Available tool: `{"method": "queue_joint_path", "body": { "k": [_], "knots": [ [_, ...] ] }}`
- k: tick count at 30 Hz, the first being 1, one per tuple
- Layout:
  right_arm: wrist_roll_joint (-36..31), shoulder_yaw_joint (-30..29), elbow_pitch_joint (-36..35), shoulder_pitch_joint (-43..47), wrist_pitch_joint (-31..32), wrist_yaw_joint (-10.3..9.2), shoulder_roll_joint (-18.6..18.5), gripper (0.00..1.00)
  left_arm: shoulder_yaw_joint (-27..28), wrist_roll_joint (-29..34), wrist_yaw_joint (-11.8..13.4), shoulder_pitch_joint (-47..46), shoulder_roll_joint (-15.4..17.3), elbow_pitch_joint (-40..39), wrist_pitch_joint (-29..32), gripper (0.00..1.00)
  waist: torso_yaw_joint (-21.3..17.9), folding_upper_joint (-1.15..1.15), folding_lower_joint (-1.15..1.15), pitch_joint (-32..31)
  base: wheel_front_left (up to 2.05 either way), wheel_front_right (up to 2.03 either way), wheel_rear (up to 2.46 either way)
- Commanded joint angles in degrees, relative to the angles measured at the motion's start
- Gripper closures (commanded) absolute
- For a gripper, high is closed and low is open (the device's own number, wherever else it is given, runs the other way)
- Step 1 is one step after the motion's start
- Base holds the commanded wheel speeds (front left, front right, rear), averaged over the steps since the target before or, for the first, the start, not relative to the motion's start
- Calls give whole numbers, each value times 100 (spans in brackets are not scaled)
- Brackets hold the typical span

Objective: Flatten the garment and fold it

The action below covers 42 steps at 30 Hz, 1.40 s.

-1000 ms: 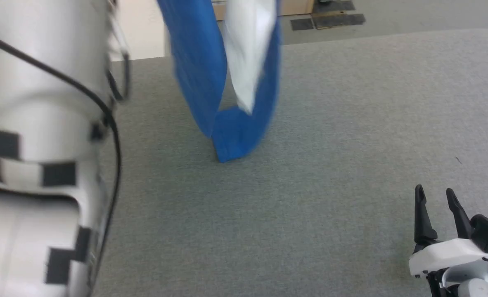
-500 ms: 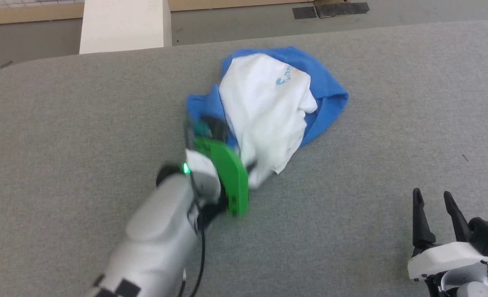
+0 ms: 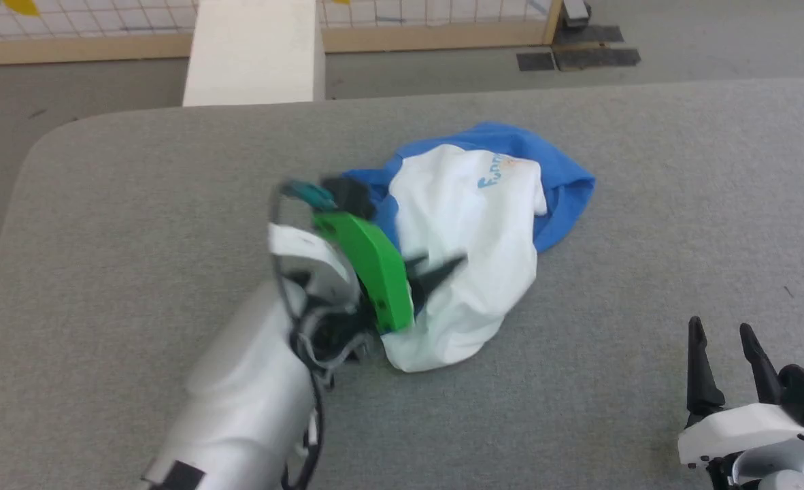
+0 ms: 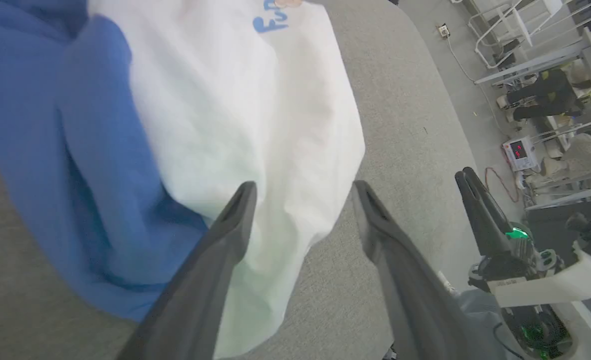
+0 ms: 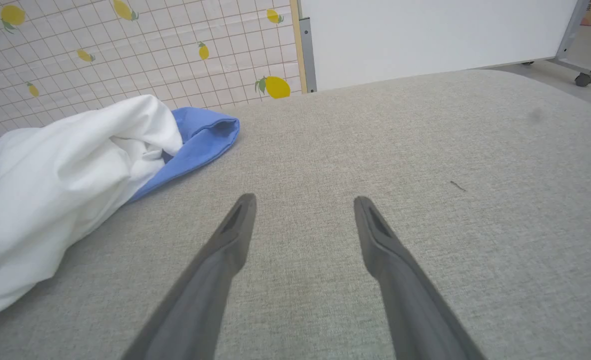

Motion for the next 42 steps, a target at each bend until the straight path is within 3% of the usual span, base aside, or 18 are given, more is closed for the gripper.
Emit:
{"method": "queue_joint_path", "body": {
  "k": [1,6,9,13,16,20,32,37,42],
  "knots": [
    [-29,-16,2,87,-34,-8,2,0,252,-117,-8,-141,91,-281,-266,0,201,0,0,-195,0,0,0],
    [-39,-78,-35,91,-34,-8,2,0,1091,37,0,-316,525,-1021,-1508,0,362,0,0,-343,0,0,0],
    [-50,-105,-125,75,-34,-8,2,0,1501,455,108,-185,875,-1190,-2431,0,428,0,0,-403,0,0,0],
    [-100,-95,-261,60,-34,-8,2,0,1734,1328,365,252,1331,-1196,-3702,0,479,0,0,-436,0,0,0],
    [-147,-95,-345,71,-34,-8,2,0,1767,1689,471,709,1458,-1130,-4209,0,512,0,0,-445,0,0,0],
    [-186,-82,-427,99,-34,-8,2,0,1767,2057,618,1417,1480,-1142,-4402,0,540,0,0,-407,0,0,0],
    [-156,83,-251,-43,84,-8,2,0,2071,2236,620,2406,951,-1237,-4450,0,518,0,0,-201,0,0,0],
    [-184,354,-116,-880,981,-8,2,0,2346,2367,591,2500,761,-1485,-4451,0,511,0,0,106,0,0,0],
    [-283,1027,173,-2164,2779,-8,2,0,2457,2480,445,2380,593,-1586,-4452,0,690,0,0,523,0,0,0]
  ]
}}
